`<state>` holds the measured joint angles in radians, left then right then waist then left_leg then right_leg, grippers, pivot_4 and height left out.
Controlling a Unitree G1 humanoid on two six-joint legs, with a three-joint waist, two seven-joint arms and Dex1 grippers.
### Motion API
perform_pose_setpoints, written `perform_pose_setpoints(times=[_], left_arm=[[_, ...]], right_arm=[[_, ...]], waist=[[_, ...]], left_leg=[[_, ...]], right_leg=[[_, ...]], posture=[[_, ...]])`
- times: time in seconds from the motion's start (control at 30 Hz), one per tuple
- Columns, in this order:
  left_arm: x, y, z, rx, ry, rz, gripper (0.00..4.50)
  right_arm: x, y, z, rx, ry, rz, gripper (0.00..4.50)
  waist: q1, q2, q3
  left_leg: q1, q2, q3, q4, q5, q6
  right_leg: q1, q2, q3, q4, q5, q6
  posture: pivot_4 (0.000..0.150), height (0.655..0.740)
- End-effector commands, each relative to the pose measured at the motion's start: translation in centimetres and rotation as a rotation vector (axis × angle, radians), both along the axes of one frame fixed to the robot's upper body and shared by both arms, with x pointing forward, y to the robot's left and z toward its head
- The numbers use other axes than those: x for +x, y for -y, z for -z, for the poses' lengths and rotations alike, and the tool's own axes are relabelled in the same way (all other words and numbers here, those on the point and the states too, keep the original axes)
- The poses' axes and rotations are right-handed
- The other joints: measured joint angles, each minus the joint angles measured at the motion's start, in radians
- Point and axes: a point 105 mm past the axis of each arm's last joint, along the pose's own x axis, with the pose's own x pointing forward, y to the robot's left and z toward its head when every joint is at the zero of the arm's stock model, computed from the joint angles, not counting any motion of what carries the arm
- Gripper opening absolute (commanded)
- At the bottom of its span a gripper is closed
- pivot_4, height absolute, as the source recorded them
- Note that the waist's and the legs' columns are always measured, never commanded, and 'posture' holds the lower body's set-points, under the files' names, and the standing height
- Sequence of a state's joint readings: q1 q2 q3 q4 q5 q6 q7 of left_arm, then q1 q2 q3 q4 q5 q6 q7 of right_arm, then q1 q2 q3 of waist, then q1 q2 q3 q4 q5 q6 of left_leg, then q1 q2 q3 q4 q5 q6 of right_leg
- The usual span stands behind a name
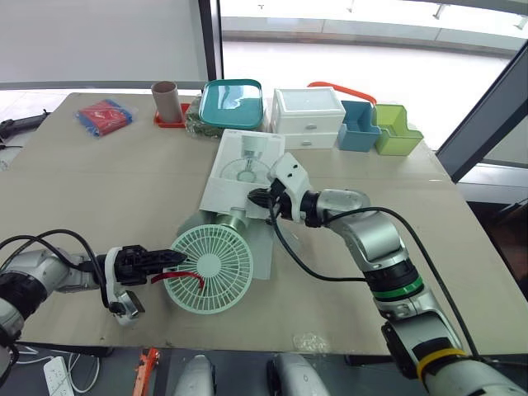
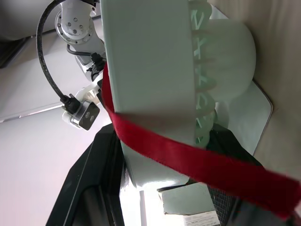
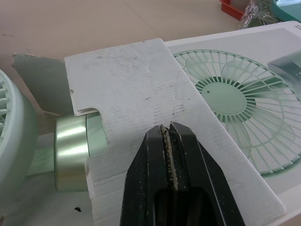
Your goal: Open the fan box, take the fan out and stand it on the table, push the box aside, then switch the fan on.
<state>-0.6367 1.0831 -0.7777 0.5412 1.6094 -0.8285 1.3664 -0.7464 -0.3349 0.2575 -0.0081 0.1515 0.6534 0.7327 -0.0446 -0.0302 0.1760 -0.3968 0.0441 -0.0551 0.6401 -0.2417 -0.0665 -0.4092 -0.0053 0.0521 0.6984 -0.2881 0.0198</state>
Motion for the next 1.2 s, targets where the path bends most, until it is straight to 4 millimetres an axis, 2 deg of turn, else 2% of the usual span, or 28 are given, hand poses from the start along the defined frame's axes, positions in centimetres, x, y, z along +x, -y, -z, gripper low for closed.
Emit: perform_pose_setpoints(times=[0.03, 0.17, 0.6, 0.9, 1.2], left_arm=[[0.3, 0.1, -0.8, -0.028, 0.002, -0.006, 1.91], [-0.2, 0.3, -0.8, -0.059, -0.115, -0.023, 1.91], [-5.5, 1.9, -0.1, -0.073, -0.347, 0.018, 1.91], [-8.4, 2.6, -1.3, -0.119, -0.516, 0.012, 1.91], [-9.6, 3.2, -2.8, -0.140, -0.527, 0.034, 1.91]], right_arm=[[-0.3, 0.0, 0.2, -0.008, 0.000, -0.002, 0.00], [-0.2, 0.0, 0.3, -0.005, -0.001, 0.004, 0.00], [0.0, -0.4, 0.2, 0.013, 0.003, 0.015, 0.00], [-0.2, -0.6, 0.4, 0.018, -0.003, 0.004, 0.00], [-0.2, -0.8, 0.6, 0.021, -0.009, 0.001, 0.00]], waist=[[0.000, 0.000, 0.000], [0.000, 0.000, 0.000], [-0.001, -0.001, -0.001], [-0.002, -0.001, -0.001], [-0.002, -0.001, -0.001]], left_leg=[[0.000, 0.000, 0.000, 0.000, 0.000, 0.000], [0.000, 0.000, 0.000, 0.000, 0.000, 0.000], [0.002, 0.001, 0.002, 0.000, 0.000, 0.000], [0.003, 0.002, 0.002, 0.000, 0.000, 0.000], [0.004, 0.002, 0.002, 0.000, 0.000, 0.000]], right_leg=[[0.000, 0.000, 0.000, 0.000, 0.000, 0.000], [0.000, 0.000, 0.000, 0.000, 0.000, 0.000], [0.001, 0.000, 0.001, 0.000, 0.000, 0.000], [0.002, 0.000, 0.001, 0.000, 0.000, 0.000], [0.002, 0.000, 0.002, 0.000, 0.000, 0.000]], posture=[[0.150, 0.7400], [0.150, 0.7400], [0.150, 0.7400], [0.150, 0.7400], [0.150, 0.7400]])
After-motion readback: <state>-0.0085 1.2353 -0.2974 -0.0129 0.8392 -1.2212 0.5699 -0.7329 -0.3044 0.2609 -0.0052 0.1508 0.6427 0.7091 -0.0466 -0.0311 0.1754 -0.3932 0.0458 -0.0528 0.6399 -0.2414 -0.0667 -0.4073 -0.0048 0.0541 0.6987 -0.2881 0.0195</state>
